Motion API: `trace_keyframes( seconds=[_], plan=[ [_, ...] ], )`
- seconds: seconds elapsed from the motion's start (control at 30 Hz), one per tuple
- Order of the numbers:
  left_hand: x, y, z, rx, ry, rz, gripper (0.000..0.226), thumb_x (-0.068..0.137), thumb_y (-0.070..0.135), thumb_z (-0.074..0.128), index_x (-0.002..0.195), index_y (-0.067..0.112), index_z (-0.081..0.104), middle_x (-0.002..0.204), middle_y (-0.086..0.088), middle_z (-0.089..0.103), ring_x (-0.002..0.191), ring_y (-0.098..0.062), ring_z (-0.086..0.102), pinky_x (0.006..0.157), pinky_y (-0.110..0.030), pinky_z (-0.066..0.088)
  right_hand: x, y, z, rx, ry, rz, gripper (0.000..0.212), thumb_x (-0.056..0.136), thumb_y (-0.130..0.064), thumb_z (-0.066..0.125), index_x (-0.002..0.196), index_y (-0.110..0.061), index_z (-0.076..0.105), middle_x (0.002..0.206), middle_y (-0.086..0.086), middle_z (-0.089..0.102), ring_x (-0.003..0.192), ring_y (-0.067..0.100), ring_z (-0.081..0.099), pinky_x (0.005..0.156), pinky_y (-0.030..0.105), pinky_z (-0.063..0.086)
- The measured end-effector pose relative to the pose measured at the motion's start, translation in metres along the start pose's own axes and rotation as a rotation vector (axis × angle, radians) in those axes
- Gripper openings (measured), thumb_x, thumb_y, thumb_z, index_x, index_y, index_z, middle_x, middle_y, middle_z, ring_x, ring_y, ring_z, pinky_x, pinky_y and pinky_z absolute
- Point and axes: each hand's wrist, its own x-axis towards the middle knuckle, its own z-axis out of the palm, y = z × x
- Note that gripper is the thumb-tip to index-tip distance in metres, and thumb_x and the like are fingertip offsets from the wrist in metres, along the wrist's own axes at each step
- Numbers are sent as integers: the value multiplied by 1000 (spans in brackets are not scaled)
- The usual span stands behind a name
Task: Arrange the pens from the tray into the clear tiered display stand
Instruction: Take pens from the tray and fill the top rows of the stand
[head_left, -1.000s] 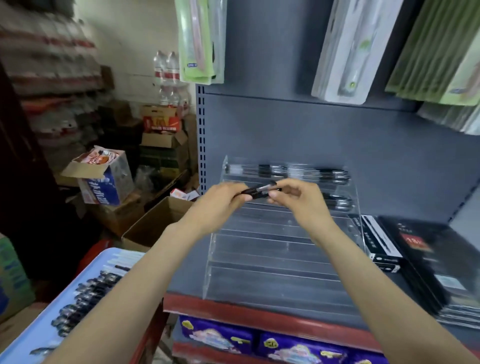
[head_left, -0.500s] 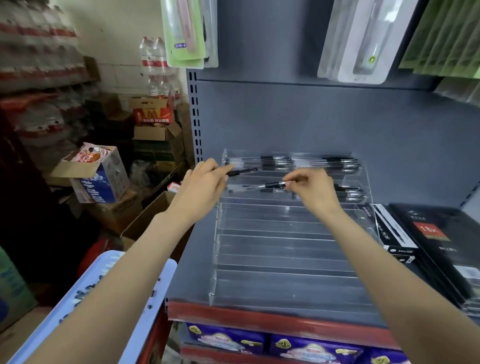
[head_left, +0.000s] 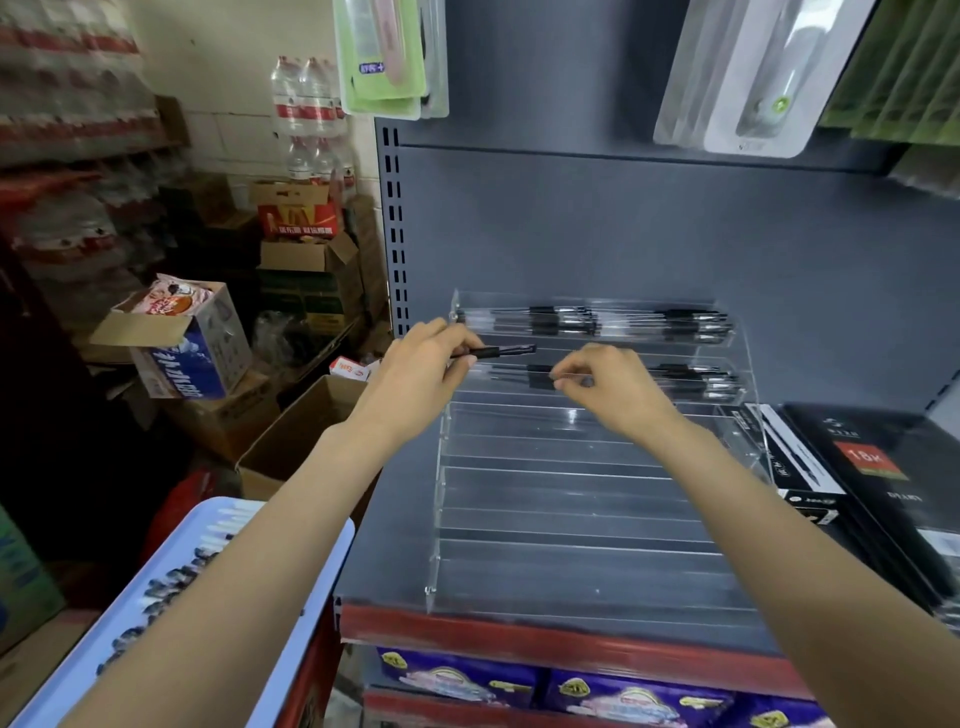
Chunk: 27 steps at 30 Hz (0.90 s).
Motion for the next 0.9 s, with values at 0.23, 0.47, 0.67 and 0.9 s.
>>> trace_keyframes(
  seconds=[0.23, 0.47, 0.67, 0.9],
  plan=[
    [6, 6, 0, -44, 10, 42, 21, 93, 15, 54, 112, 17, 62, 105, 1, 62, 98, -11, 52, 88, -27, 45, -6, -12, -11, 418, 128, -22, 21, 89, -21, 61, 110, -20, 66, 94, -5, 67, 81, 4, 61, 66, 2, 42],
    [15, 12, 2, -43, 139, 7, 31, 90, 22, 59, 121, 18, 55, 117, -1, 56, 111, -15, 50, 98, -32, 42, -4, 1, -18, 642, 244, -12, 18, 86, -6, 63, 83, -21, 70, 84, -3, 70, 74, 6, 67, 79, 16, 53],
    [14, -12, 6, -81, -29, -358, 58, 91, 23, 59, 140, 4, 37, 136, -13, 49, 125, -27, 48, 104, -34, 38, -1, 21, -17, 423, 280, 75, 10, 86, -10, 65, 90, -12, 74, 86, -2, 69, 83, 10, 64, 78, 9, 45],
    [9, -17, 10, -296, 2, -372, 36, 89, 18, 60, 122, 4, 60, 124, -11, 62, 118, -22, 57, 105, -33, 40, 7, 13, -8, 197, 82, 28, 16, 89, -7, 60, 94, -13, 74, 94, 2, 71, 87, 13, 63, 71, 1, 41]
  ],
)
